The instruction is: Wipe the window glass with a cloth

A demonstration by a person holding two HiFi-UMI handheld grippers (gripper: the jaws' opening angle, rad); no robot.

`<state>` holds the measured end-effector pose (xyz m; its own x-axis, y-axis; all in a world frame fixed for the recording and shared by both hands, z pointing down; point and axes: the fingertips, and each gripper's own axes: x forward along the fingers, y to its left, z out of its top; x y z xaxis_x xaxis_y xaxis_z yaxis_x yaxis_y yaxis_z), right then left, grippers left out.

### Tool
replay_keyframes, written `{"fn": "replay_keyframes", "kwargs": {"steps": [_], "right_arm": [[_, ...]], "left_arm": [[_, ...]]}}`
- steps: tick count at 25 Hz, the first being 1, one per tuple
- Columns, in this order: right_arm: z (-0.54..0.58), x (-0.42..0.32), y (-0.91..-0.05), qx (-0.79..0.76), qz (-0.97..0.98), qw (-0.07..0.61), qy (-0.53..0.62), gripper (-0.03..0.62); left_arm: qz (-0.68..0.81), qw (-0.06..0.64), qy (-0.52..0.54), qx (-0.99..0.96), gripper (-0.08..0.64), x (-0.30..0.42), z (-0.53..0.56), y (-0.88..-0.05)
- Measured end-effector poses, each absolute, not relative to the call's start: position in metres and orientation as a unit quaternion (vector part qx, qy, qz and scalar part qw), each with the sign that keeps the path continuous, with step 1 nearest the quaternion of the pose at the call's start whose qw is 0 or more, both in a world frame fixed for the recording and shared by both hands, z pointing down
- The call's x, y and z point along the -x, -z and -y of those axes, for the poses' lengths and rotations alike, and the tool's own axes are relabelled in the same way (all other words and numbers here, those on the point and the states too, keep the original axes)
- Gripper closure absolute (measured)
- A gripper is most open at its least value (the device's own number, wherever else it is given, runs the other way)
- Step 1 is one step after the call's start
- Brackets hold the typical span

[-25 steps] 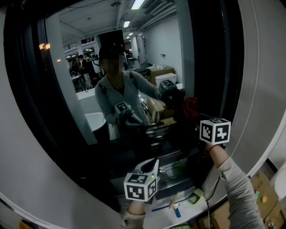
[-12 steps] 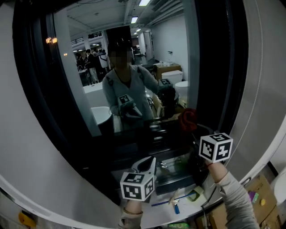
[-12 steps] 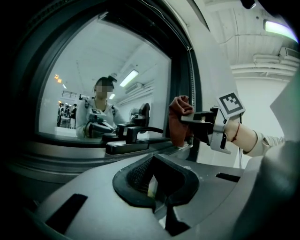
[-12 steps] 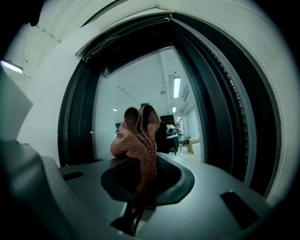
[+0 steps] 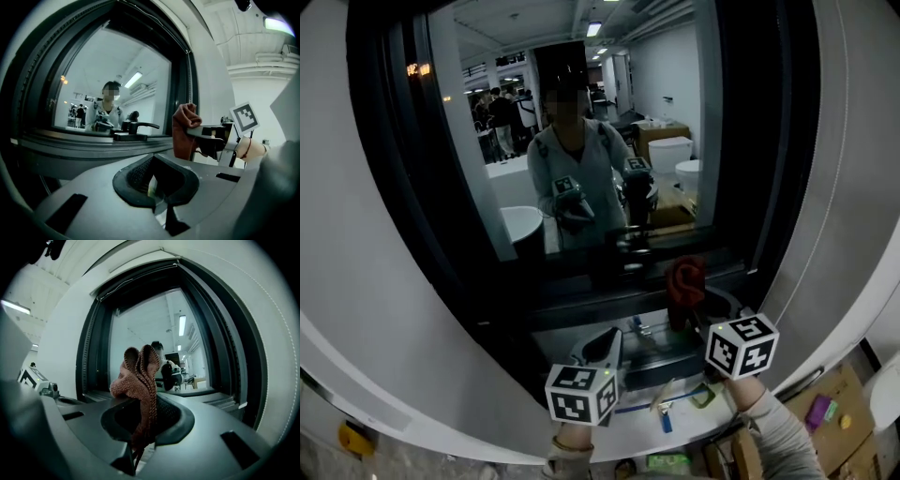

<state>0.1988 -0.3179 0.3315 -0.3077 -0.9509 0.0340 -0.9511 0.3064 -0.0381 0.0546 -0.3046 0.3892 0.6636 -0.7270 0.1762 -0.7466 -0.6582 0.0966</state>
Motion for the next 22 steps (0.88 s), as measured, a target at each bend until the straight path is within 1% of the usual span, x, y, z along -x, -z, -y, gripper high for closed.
{"fn": "replay_keyframes", "kwargs": {"steps": [7,18,22], "right_arm": [[0.266,-0.187,-0.361,-0.588,0.808,0.005,-0.030,0.541],[0.183,-0.160,-0.416,-0.576,0.815,0.040,-0.045,0.541],[0.159,-0.151,-0.431,-0.568,0.820,0.037,-0.058,0.541]], "left_arm": [[0.411,0.092,-0.068,-0.904,0.555,-0.050,0.263,-0.410],[0.405,0.105,-0.077,-0.905,0.555,-0.056,0.201,-0.436],[0.407,0.108,-0.078,-0.904,0.555,-0.056,0.181,-0.444]]}}
